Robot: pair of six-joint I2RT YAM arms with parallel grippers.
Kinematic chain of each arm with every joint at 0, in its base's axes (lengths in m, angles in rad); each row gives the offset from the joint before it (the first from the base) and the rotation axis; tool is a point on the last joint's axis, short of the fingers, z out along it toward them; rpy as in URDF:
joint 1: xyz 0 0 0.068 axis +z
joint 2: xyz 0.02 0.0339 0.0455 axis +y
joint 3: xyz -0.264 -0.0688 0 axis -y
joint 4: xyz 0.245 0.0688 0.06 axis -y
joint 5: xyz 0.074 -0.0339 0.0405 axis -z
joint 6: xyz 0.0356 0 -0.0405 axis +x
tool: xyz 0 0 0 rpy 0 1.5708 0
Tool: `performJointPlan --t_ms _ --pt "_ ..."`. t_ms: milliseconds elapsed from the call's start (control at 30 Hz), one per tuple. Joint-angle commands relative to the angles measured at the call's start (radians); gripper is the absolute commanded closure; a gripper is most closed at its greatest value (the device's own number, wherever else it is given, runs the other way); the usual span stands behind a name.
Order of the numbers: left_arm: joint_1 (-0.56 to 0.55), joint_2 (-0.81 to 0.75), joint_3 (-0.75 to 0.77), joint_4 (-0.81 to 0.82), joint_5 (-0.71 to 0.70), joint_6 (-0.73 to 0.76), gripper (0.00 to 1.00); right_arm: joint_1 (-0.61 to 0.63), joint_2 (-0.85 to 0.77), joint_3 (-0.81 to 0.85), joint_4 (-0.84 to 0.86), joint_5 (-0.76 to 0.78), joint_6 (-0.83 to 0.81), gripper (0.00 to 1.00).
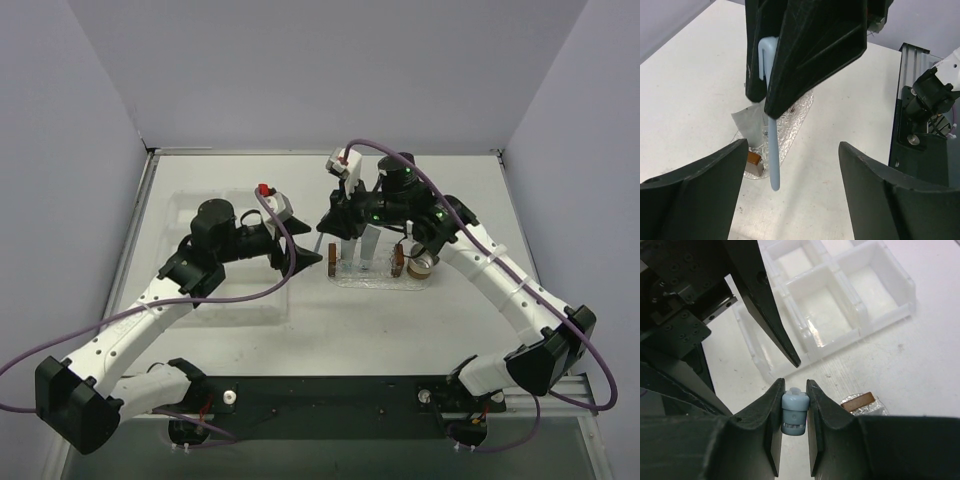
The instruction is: Prepare toiletry sets of a toothbrush and toothpaste on the tray
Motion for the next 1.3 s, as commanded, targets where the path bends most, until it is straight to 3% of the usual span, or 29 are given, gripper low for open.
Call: performJointPlan --t_ms 0,333,800,1267 --pt "0.001 -0.033 0.03 0.003 -0.03 0.01 0.16 0.001 -0.082 0.0 -0.011 0.111 -0.081 1.0" --pt "0.022 -0.066 0.067 -0.129 -0.119 0.118 0.12 -0.025 -0.18 -0.018 -0.086 0.283 -0.148 1.0" --pt "0.051 -0.117 0.016 -0.18 -0.237 0.221 0.12 -0.196 -0.293 -0.055 -0.224 0.402 -0.145 1.0" --pt "0.09 -0.132 -0.013 -0.154 -0.398 0.237 0.12 -0.304 -0.293 -0.248 -0.109 0.412 -0.154 1.0"
